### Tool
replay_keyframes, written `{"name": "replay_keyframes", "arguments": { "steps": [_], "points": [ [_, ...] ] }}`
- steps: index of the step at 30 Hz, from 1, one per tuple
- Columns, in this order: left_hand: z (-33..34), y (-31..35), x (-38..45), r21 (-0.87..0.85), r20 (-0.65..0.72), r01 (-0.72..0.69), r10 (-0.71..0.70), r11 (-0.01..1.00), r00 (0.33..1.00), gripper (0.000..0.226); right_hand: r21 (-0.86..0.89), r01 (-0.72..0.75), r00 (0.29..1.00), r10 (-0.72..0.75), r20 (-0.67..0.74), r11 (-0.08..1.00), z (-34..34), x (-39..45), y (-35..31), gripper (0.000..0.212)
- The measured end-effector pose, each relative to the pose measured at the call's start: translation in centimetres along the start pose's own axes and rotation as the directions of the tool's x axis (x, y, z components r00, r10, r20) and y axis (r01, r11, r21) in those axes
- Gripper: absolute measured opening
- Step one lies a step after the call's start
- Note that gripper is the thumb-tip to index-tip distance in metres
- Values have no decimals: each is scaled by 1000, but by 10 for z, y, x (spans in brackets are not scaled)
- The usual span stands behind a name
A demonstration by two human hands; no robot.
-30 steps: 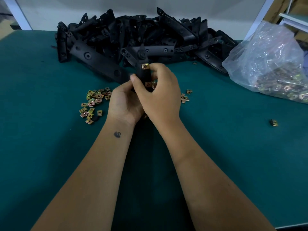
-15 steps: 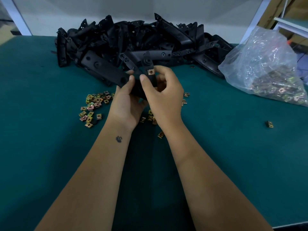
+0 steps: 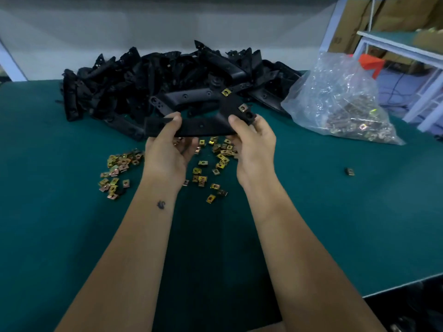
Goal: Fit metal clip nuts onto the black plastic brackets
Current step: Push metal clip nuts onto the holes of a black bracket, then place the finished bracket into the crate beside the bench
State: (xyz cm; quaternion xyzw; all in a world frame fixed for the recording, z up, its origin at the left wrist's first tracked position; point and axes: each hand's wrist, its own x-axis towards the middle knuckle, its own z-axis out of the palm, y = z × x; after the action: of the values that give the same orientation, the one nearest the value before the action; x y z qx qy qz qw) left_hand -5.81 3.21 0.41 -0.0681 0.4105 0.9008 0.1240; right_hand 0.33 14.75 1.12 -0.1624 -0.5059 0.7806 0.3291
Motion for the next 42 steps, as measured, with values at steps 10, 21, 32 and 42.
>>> {"name": "replay_keyframes", "arguments": {
  "steps": [10, 21, 32, 42],
  "points": [
    [118, -113, -98, -3, 132, 264, -261, 965, 956, 8, 325, 50, 901, 98, -422, 944, -96, -10, -56, 21],
    [172, -238, -249, 555, 662, -39, -413, 831, 626, 24, -48, 241, 482, -162, -861, 969, -313, -101, -153, 23],
    [163, -279, -282, 766, 636, -292, -742, 572, 215, 25, -272, -232, 281, -203, -938, 934, -435, -181, -191, 31],
    [159, -271, -265, 808, 589, -208, -740, 552, 324, 26, -291, -843, 201, -237, -950, 451, -450, -188, -168, 15]
  ]
}}
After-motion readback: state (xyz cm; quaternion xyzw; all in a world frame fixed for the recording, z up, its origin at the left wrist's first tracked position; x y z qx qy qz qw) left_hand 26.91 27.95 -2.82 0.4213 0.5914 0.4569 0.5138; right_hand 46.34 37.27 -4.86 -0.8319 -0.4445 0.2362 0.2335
